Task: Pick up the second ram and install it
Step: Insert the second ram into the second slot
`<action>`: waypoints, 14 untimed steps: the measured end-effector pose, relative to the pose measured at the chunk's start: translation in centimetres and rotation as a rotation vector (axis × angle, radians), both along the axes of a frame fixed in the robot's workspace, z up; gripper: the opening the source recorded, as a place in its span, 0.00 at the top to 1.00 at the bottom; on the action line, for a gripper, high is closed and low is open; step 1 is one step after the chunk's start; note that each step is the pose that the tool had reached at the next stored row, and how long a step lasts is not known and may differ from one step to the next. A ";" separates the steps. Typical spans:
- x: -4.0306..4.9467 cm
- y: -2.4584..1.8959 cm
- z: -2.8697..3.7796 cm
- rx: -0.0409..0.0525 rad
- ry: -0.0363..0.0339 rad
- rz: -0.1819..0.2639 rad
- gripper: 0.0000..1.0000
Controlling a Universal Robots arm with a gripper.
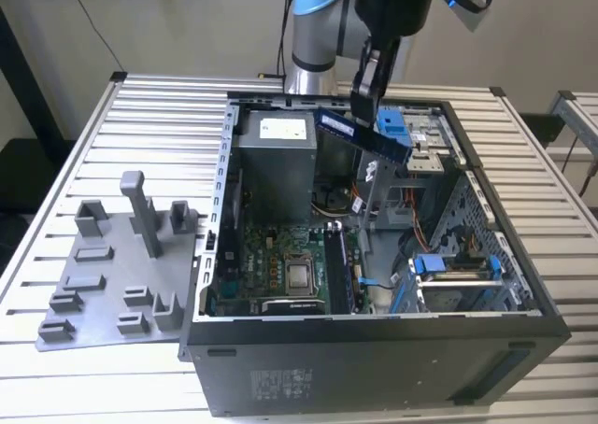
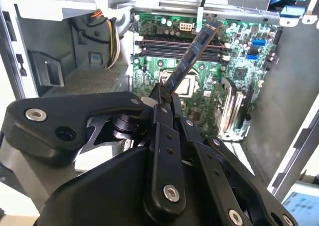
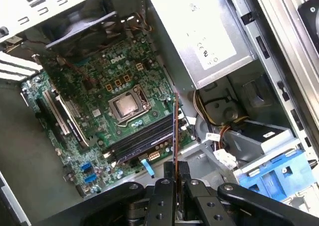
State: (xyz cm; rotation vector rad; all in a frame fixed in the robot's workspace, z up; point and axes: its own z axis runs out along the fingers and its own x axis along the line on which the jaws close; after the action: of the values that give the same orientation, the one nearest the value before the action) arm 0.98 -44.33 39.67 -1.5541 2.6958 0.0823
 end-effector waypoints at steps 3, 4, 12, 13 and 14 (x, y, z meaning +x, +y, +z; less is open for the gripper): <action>0.00 0.00 -0.03 0.0000 0.0000 -0.055 0.86; 0.00 0.00 -0.04 0.0000 0.0000 -0.073 0.86; 0.00 0.00 -0.14 0.0000 0.0000 -0.219 0.86; 0.00 0.00 -0.15 -0.0001 0.0000 -0.237 0.86; 0.00 0.00 -0.17 -0.0001 0.0000 -0.255 0.86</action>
State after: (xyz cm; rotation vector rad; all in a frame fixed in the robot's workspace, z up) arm 0.98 -44.33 39.51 -1.1962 2.8657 0.0757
